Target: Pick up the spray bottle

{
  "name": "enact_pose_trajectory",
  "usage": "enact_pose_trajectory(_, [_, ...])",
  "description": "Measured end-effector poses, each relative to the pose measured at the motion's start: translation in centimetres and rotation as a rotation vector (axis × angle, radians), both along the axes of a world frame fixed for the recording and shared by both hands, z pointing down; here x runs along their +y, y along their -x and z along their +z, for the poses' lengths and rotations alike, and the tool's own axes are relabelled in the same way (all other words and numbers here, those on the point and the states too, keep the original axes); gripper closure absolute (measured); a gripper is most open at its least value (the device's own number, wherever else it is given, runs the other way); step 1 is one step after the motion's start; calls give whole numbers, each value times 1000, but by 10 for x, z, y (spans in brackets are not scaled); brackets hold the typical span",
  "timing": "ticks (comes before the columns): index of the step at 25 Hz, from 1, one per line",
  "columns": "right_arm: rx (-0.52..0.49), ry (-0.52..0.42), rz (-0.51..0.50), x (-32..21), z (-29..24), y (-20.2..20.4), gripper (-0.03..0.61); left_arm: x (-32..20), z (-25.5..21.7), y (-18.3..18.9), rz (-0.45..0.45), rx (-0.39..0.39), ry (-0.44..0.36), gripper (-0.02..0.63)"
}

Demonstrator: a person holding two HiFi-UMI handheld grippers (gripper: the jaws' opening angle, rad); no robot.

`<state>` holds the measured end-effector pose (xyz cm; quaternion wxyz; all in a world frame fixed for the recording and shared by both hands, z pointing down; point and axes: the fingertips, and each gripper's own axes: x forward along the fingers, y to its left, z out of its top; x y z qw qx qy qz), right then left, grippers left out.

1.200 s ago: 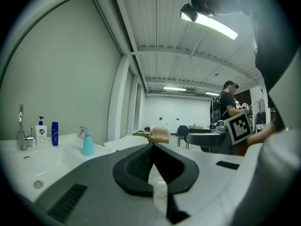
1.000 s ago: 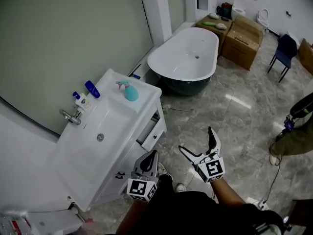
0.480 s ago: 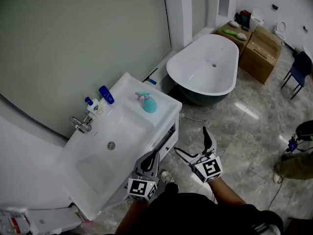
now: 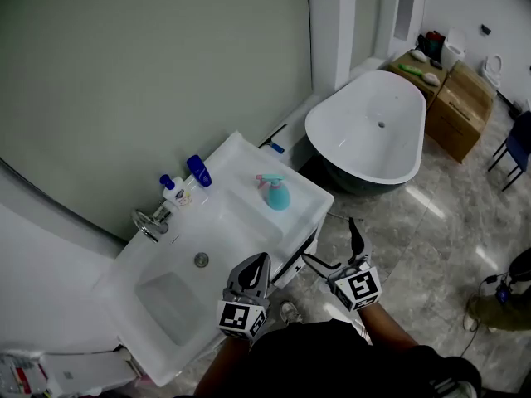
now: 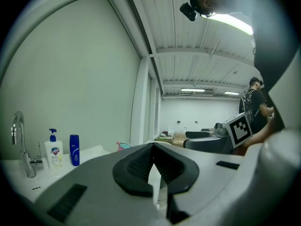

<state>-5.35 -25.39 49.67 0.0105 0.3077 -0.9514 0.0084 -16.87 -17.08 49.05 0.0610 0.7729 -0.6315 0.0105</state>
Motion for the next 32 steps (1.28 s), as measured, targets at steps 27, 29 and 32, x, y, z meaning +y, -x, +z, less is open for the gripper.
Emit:
enact_pose_trajectory(27, [184, 29, -377, -110, 53, 115, -9, -90, 11, 87, -310, 25, 23, 617])
enact_pose_trajectory(29, [210, 25, -406, -117, 62, 125, -9, -91, 13, 94, -347, 32, 33, 617])
enact_pose_trajectory(32, [237, 30, -449, -122, 74, 138, -9, -88, 17, 105, -397, 38, 47, 617])
